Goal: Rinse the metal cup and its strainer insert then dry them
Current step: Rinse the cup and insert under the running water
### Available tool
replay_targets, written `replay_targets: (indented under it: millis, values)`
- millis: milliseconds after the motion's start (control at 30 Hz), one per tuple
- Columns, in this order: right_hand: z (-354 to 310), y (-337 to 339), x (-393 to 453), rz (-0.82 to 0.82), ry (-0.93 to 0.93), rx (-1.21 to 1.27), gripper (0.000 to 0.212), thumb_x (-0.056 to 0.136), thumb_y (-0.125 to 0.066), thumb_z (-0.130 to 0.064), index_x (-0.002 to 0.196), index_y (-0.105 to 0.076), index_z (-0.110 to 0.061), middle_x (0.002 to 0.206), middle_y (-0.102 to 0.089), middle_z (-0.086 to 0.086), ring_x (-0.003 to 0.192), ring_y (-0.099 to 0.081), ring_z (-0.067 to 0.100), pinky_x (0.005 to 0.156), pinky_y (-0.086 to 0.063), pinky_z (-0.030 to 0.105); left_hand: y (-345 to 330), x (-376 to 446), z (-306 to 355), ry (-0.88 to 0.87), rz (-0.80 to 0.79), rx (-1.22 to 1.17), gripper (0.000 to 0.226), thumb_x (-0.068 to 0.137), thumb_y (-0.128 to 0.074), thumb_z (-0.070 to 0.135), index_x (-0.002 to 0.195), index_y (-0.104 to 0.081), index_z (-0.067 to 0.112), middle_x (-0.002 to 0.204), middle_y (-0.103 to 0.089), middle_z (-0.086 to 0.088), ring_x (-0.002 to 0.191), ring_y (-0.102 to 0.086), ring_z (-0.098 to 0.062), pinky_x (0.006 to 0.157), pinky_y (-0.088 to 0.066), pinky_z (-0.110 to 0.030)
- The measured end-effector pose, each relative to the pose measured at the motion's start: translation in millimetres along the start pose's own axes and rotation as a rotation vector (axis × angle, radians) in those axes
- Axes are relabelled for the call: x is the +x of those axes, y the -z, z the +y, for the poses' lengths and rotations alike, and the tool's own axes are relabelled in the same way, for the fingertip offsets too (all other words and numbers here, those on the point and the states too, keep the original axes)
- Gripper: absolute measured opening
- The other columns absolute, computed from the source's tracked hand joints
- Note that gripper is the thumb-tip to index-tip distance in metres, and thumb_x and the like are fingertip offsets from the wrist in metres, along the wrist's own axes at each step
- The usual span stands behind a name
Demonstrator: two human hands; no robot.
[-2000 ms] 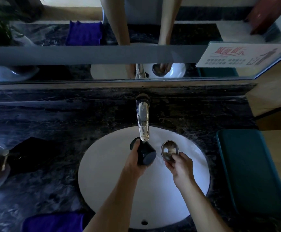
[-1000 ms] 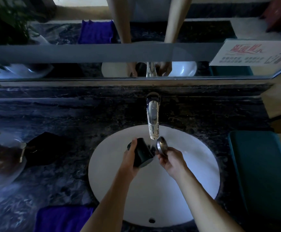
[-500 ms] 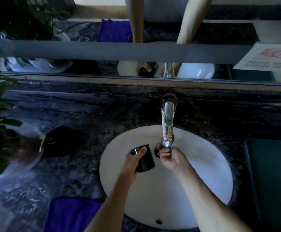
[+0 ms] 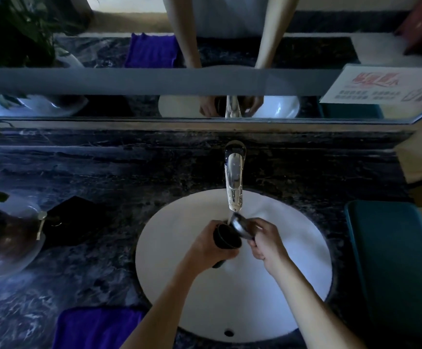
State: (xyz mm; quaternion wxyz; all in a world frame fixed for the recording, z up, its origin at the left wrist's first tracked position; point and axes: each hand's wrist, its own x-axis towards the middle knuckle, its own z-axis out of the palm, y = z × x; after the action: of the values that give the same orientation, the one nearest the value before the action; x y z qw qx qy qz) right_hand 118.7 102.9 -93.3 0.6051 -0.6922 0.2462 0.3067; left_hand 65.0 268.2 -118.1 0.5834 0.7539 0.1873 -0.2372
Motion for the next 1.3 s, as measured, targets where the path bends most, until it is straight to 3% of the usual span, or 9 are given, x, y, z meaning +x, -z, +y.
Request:
replay_targets:
  millis: [133, 267, 433, 633, 700, 867, 933, 1100, 1300]
  values:
    - [-1.0, -7.5, -5.4, -0.006, 0.184, -0.286, 0.024, 0.096, -0.055, -0.014, 0.095, -0.078, -0.022, 0.077, -0.071, -0.005, 0.059, -0.058, 0.005, 0.051, -0.039, 0.015, -10.9, -3.3, 0.7, -0.056, 0.006, -0.122, 0.065, 0.063, -0.088, 0.013, 0.116, -0.059, 0.037, 0.097, -0.073, -0.001, 0.068, -0.067, -0.016, 0.054, -0.053, -0.031]
    - [0.2, -4.8, -11.9, 0.001, 0.277, -0.391, 0.025, 0.099, -0.055, -0.016, 0.105, -0.077, -0.026, 0.097, -0.076, -0.013, 0.096, -0.070, 0.005, 0.080, -0.053, 0.018, -15.0, -4.5, -5.7, -0.118, 0.063, -0.113, 0.071, 0.060, -0.090, 0.020, 0.120, -0.057, 0.039, 0.108, -0.073, 0.009, 0.091, -0.071, -0.013, 0.065, -0.054, -0.028]
    - [3.6, -5.0, -13.2, 0.082, 0.355, -0.560, 0.030, 0.100, -0.053, -0.024, 0.122, -0.073, -0.027, 0.114, -0.077, -0.009, 0.108, -0.070, 0.011, 0.092, -0.056, 0.031, -15.2, -7.4, -3.0, -0.184, 0.076, -0.094, 0.075, 0.060, -0.090, 0.018, 0.123, -0.052, 0.033, 0.117, -0.068, 0.008, 0.107, -0.067, -0.001, 0.089, -0.054, -0.020]
    - [1.5, -10.9, -17.0, 0.138, 0.412, -0.837, 0.034, 0.103, -0.043, -0.033, 0.131, -0.063, -0.035, 0.108, -0.077, 0.001, 0.100, -0.071, 0.024, 0.080, -0.057, 0.037, -14.4, -8.2, 2.3, -0.214, 0.027, -0.154, 0.085, 0.069, -0.090, 0.011, 0.139, -0.043, 0.028, 0.123, -0.063, 0.008, 0.109, -0.065, 0.000, 0.086, -0.058, -0.030]
    - [0.7, -13.7, -14.3, 0.129, 0.398, -0.771, 0.036, 0.104, -0.043, -0.032, 0.134, -0.062, -0.032, 0.115, -0.073, 0.002, 0.107, -0.069, 0.023, 0.085, -0.056, 0.037, -13.1, -7.9, 3.2, -0.221, 0.002, -0.213, 0.088, 0.074, -0.086, 0.006, 0.146, -0.038, 0.018, 0.123, -0.063, 0.006, 0.107, -0.065, 0.001, 0.078, -0.059, -0.026]
    - [-1.9, -18.0, -3.1, -0.026, 0.207, -0.172, 0.033, 0.106, -0.044, -0.033, 0.126, -0.069, -0.024, 0.119, -0.074, 0.000, 0.112, -0.068, 0.016, 0.101, -0.053, 0.041, -12.8, -6.9, 10.1, -0.160, 0.026, -0.407, 0.067, 0.081, -0.083, 0.027, 0.139, -0.051, 0.021, 0.127, -0.068, 0.004, 0.123, -0.064, -0.016, 0.099, -0.054, -0.028]
    - [-3.7, -15.4, -3.9, -0.017, 0.165, -0.030, 0.032, 0.107, -0.043, -0.031, 0.119, -0.072, -0.025, 0.113, -0.077, -0.001, 0.109, -0.070, 0.017, 0.096, -0.055, 0.039, -14.9, -1.6, 10.0, -0.116, 0.061, -0.475, 0.061, 0.082, -0.082, 0.022, 0.136, -0.054, 0.022, 0.125, -0.070, 0.003, 0.121, -0.066, -0.019, 0.097, -0.055, -0.029]
    - [-5.1, -10.0, -6.7, -0.085, 0.092, 0.064, 0.033, 0.101, -0.047, -0.045, 0.126, -0.068, -0.039, 0.125, -0.072, -0.010, 0.116, -0.066, 0.008, 0.095, -0.052, 0.033, -20.2, 11.6, 11.5, -0.041, 0.062, -0.608, 0.054, 0.085, -0.080, 0.007, 0.130, -0.054, 0.023, 0.128, -0.064, -0.009, 0.119, -0.065, -0.031, 0.104, -0.053, -0.056]
    - [-11.0, -11.5, -10.2, -0.130, 0.090, 0.149, 0.031, 0.100, -0.053, -0.039, 0.111, -0.076, -0.021, 0.097, -0.078, -0.003, 0.084, -0.070, 0.010, 0.069, -0.050, 0.024, -20.0, 10.6, 17.4, -0.054, 0.076, -0.613, 0.070, 0.074, -0.085, 0.006, 0.133, -0.049, 0.019, 0.126, -0.067, -0.008, 0.119, -0.066, -0.030, 0.097, -0.058, -0.053]
